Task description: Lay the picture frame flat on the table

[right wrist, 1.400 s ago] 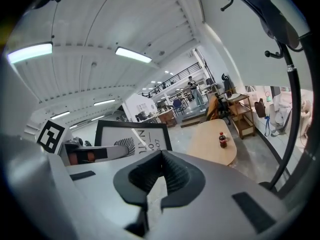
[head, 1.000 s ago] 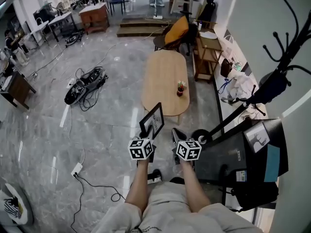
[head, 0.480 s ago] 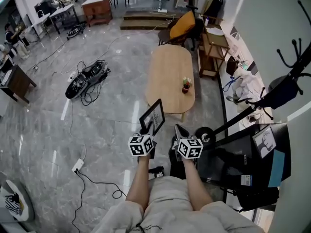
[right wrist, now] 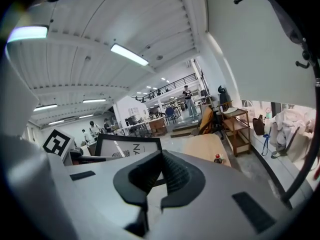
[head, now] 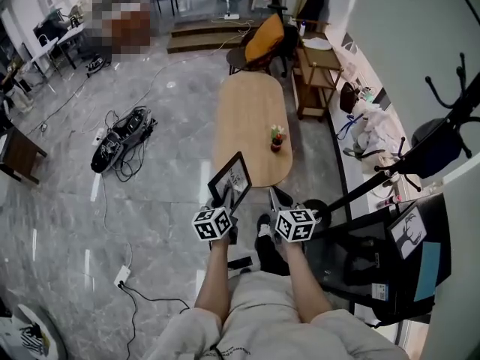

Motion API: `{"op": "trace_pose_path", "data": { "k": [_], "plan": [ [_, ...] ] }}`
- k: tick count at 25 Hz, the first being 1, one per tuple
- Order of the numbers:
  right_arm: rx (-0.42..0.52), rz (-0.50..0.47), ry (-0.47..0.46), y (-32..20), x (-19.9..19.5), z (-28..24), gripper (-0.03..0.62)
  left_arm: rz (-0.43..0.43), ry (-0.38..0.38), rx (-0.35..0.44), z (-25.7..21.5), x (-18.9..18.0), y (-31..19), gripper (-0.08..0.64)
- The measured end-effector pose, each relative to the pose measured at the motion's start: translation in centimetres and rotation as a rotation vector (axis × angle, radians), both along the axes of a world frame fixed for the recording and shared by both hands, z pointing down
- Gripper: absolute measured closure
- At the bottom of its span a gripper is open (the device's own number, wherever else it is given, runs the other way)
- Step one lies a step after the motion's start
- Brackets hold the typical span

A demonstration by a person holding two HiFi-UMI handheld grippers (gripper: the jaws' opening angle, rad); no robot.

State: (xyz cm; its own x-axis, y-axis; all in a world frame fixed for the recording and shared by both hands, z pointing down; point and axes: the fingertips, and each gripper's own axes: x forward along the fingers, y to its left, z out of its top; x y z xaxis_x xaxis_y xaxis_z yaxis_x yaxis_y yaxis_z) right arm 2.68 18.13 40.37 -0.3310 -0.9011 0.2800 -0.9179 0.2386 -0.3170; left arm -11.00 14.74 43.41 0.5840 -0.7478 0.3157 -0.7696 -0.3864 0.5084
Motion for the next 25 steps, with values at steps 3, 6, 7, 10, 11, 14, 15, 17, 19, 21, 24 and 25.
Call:
{"op": "trace_pose_path", "data": {
  "k": [3, 6, 7, 10, 11, 14, 15, 17, 19, 21, 24, 25],
  "plan": [
    [0.006, -0.013, -0.001, -4.0, 0.4, -0.3, 0.560, -0.006, 0.000, -0.002, 0.1, 0.3, -3.6, 0.532],
    [0.021, -0.035, -0.011, -8.6, 0.5, -1.3, 0.560, -0.014, -0.015, 0.000, -0.2, 0.6, -7.4, 0.532],
    [0.026, -0.043, -0.014, -10.2, 0.6, -1.6, 0.560, -0.016, -0.021, 0.002, -0.4, 0.9, -8.8, 0.532],
    [0.035, -0.076, -0.016, -14.8, 0.9, -2.4, 0.560, -0.036, -0.032, 0.004, -0.9, 1.4, -12.5, 0.532],
    [0.032, -0.090, -0.018, -16.2, 1.0, -2.6, 0.560, -0.044, -0.036, 0.005, -1.0, 1.5, -13.7, 0.532],
    [0.006, -0.156, -0.016, -20.2, 0.7, -2.4, 0.560, -0.074, -0.052, 0.007, -1.3, 1.8, -17.3, 0.532],
    [-0.004, -0.179, -0.015, -21.4, 0.6, -2.1, 0.560, -0.084, -0.054, 0.007, -1.3, 1.9, -18.4, 0.532],
    [-0.021, -0.210, -0.016, -23.8, 0.9, -1.4, 0.560, -0.104, -0.057, 0.013, -1.2, 2.0, -20.3, 0.532],
    [-0.035, -0.221, -0.028, -26.3, 1.5, -0.9, 0.560, -0.122, -0.067, 0.018, -1.3, 2.1, -22.2, 0.532],
    [-0.047, -0.227, -0.049, -28.6, 2.0, -0.6, 0.560, -0.137, -0.074, 0.016, -1.3, 1.9, -23.9, 0.532],
    [-0.061, -0.241, -0.074, -31.4, 2.6, 0.1, 0.560, -0.170, -0.080, 0.012, -1.0, 1.4, -26.0, 0.532],
    [-0.064, -0.249, -0.078, -32.0, 2.6, 0.4, 0.560, -0.184, -0.085, 0.009, -0.7, 1.0, -26.5, 0.532]
  ]
}}
